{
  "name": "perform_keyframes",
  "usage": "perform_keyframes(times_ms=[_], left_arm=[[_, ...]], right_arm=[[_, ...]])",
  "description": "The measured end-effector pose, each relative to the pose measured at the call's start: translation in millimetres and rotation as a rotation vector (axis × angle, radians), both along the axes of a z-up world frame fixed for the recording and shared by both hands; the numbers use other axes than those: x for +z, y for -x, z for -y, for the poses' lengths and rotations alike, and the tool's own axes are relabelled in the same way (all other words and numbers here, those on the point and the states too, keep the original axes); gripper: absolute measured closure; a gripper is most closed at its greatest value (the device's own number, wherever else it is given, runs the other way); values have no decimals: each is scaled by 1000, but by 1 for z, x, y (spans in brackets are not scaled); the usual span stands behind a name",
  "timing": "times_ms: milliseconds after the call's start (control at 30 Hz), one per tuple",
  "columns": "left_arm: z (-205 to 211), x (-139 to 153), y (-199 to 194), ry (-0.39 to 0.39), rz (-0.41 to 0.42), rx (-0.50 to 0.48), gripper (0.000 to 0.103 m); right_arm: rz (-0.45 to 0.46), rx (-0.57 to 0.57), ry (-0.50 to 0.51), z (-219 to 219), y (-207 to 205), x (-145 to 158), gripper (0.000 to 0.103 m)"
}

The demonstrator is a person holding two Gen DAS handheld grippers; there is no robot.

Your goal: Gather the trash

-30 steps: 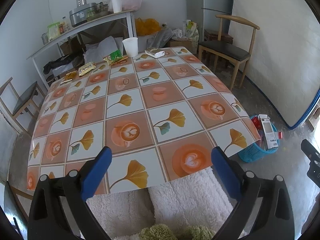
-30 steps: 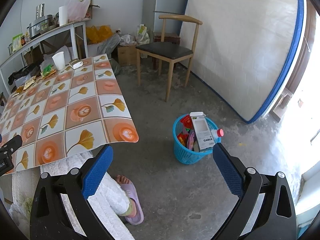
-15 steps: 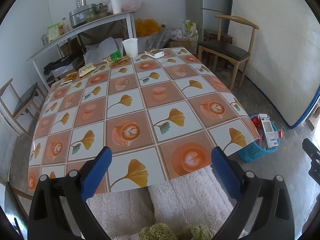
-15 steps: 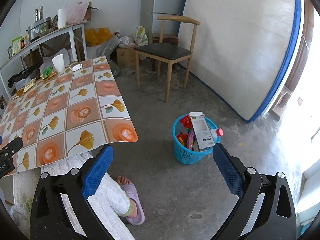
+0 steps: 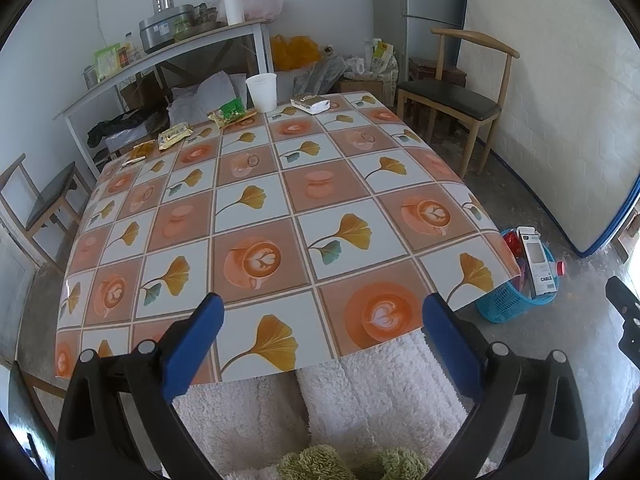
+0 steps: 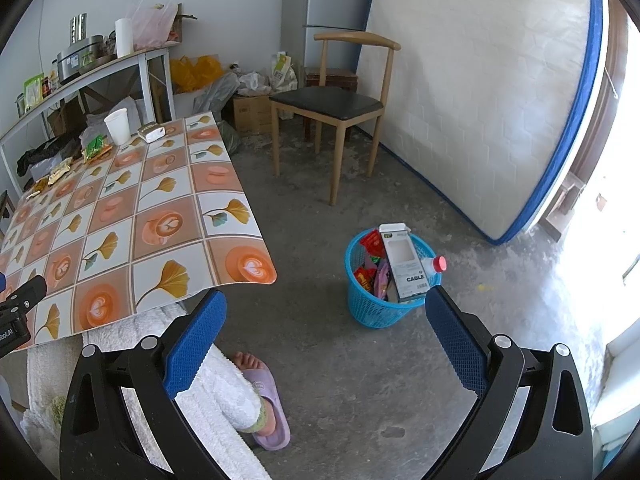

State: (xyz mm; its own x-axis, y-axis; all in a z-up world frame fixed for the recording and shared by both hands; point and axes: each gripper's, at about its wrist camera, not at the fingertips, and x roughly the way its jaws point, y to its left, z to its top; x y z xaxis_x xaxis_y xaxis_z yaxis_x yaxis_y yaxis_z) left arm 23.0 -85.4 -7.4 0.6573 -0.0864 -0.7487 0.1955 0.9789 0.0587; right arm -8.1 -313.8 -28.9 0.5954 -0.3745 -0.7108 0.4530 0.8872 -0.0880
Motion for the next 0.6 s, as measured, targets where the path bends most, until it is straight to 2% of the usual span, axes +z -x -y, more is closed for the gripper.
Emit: perform_keyframes(times_ms=[600], left_arm=[[-4,-1,-1,0,-9,-3,6]], right_arm=[[-2,-5,-1,-2,0,1,7]])
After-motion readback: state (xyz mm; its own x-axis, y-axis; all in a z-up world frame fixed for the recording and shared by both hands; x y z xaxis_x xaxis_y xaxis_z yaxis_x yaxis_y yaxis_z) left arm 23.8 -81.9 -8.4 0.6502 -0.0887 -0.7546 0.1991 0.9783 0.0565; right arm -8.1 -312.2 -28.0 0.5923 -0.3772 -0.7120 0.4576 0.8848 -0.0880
